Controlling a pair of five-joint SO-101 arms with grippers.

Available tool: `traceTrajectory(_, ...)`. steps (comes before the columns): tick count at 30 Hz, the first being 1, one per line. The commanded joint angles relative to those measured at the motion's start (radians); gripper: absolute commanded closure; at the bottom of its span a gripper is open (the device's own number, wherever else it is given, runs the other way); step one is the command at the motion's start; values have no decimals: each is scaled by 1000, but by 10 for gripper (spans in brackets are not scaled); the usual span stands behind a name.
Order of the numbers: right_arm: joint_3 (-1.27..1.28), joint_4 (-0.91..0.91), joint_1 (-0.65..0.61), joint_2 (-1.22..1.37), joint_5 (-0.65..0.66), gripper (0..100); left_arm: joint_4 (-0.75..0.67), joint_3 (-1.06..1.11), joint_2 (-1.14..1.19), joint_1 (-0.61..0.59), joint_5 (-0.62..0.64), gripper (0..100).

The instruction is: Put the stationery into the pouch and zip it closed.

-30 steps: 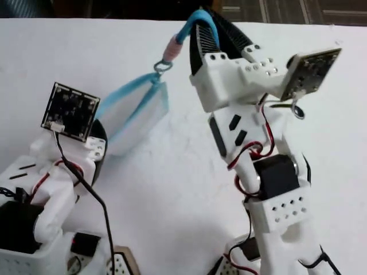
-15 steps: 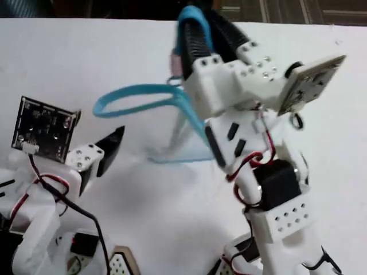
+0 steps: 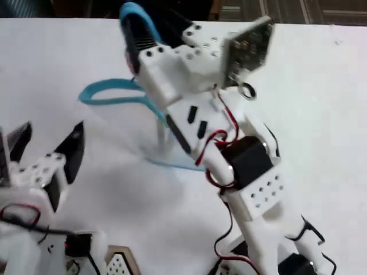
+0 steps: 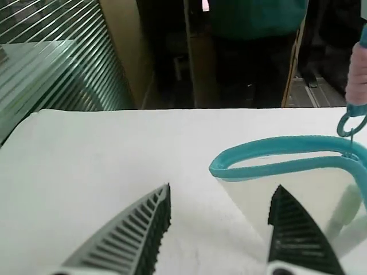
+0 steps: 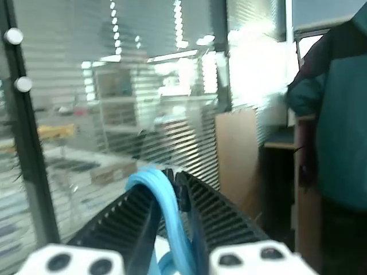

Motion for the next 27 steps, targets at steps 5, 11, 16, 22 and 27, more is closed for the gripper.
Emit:
traceTrajectory(5,-124,31,-42,74,11,982,46,-31,-142,-124,11,860)
traceTrajectory(11,-129,31,-44,84,11,982,46,216,-429,-119,-2,861)
traceTrajectory(16,-121,31,-82,94,12,982,48,393,-587,-124,-117,862)
traceTrajectory(22,-127,31,-125,147,12,982,48,563,-616,-119,-199,846)
traceTrajectory(27,-126,30,-145,156,12,982,46,539,-615,-119,-104,697)
